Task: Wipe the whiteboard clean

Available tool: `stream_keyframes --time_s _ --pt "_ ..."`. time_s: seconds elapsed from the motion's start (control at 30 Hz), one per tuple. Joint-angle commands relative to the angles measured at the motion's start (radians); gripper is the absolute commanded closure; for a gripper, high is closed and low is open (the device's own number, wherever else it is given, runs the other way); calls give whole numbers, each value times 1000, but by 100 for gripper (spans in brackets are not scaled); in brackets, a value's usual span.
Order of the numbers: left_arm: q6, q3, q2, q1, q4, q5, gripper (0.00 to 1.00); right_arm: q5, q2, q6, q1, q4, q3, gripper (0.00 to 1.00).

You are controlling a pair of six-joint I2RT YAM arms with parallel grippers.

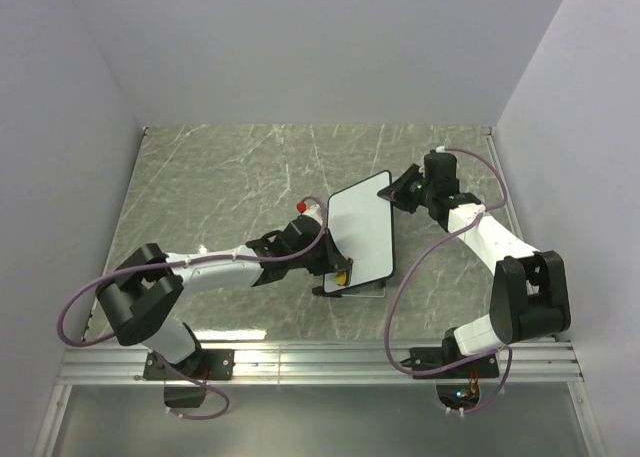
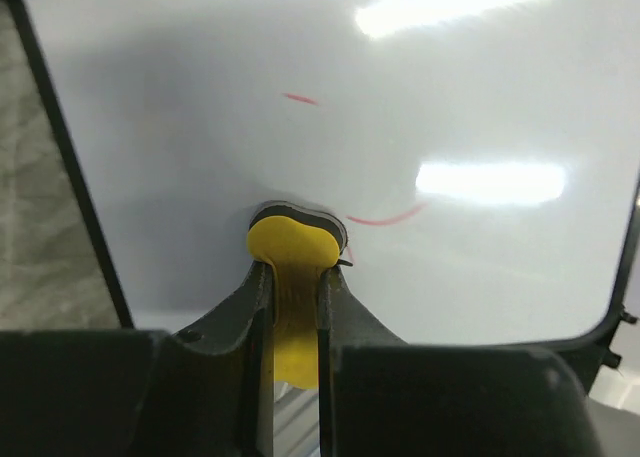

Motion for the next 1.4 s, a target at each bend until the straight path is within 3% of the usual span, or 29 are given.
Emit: stream_keyframes --time_s 0.0,0.23,0.47,0.6,0.97,1.37 --pt "42 -6 64 14 -35 -1 100 -39 18 99 22 -94 26 100" --pt "76 206 43 -27 -165 -22 100 -42 22 94 23 -86 -3 100" --pt "80 348 63 -70 -175 -18 100 -47 42 97 25 -79 2 100" --pt "71 312 92 -52 -163 -12 100 -47 53 90 22 -91 20 100" --pt "25 34 153 34 0 44 100 -41 59 70 23 -120 62 100" --pt "89 91 334 138 11 88 100 -44 42 74 23 -108 40 100"
